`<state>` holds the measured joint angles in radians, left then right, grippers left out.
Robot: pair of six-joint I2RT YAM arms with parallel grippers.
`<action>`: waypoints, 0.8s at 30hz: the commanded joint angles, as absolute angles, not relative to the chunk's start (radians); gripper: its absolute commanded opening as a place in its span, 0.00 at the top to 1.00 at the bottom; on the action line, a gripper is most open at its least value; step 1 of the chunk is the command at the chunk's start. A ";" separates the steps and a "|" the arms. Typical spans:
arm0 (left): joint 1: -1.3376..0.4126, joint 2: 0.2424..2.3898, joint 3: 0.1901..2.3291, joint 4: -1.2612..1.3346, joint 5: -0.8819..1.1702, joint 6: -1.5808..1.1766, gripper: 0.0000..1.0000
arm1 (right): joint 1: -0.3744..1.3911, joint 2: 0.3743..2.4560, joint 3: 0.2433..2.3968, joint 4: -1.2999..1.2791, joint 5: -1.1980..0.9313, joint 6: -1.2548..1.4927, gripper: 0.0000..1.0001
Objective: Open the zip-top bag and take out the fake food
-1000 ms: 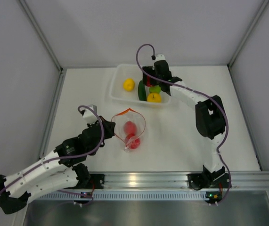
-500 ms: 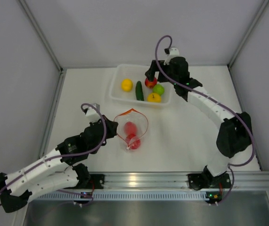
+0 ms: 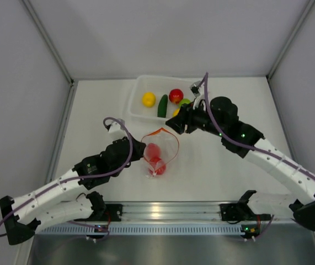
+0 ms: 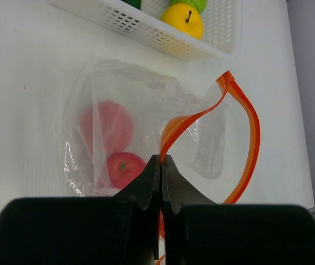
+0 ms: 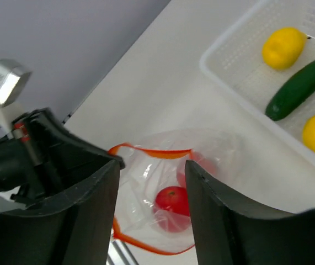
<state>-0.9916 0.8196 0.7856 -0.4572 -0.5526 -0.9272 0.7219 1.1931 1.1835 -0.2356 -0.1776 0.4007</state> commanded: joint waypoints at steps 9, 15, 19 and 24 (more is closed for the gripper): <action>-0.994 0.880 0.816 -0.276 -0.457 -0.985 1.00 | 0.991 1.098 1.028 -0.269 0.120 0.475 0.60; -0.997 0.890 0.805 -0.249 -0.423 -1.015 1.00 | 1.029 1.184 0.931 -0.134 0.250 0.555 0.63; -1.003 0.890 0.801 -0.216 -0.397 -1.028 1.00 | 1.038 1.235 0.881 -0.031 0.397 0.658 0.64; -1.011 0.926 0.801 -0.157 -0.344 -1.038 1.00 | 1.066 1.270 0.781 0.152 0.468 0.778 0.64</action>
<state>-1.0016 0.9020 0.7856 -0.2546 -0.3862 -1.0203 1.0302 1.2560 0.8097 -0.0608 0.3630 0.6727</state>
